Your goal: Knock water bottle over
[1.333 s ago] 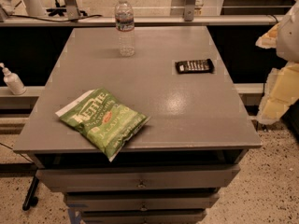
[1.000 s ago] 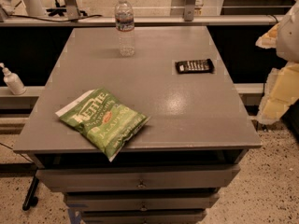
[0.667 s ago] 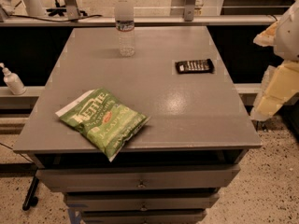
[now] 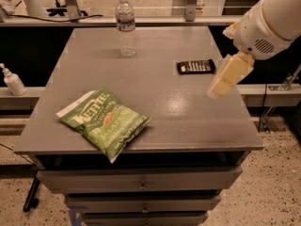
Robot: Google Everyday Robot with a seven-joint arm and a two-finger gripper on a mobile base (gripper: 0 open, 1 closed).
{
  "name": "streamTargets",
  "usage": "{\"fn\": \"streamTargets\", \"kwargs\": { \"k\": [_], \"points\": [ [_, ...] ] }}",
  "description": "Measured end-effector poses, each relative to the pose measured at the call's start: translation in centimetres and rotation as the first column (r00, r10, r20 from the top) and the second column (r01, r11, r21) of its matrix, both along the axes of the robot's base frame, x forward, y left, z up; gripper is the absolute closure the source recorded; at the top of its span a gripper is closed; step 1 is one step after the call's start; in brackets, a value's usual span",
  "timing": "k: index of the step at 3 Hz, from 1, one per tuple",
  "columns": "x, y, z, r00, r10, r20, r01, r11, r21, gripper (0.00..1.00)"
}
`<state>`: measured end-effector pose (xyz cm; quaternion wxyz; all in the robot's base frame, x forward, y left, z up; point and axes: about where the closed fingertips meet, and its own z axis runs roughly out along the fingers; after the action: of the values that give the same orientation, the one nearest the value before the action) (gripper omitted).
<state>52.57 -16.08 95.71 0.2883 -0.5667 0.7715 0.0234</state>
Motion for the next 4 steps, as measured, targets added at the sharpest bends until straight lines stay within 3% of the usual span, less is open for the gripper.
{"fn": "streamTargets", "kwargs": {
  "k": [1,2,4],
  "points": [
    [3.7,3.6,-0.8,0.9989,-0.002,0.046,-0.002,0.995,0.101,0.0],
    [7.1,7.3,-1.1,0.9947,-0.024,0.1,0.004,0.98,0.198,0.0],
    [7.8,7.5,-0.5,0.9906,-0.036,0.132,0.008,0.977,0.212,0.0]
  ]
}}
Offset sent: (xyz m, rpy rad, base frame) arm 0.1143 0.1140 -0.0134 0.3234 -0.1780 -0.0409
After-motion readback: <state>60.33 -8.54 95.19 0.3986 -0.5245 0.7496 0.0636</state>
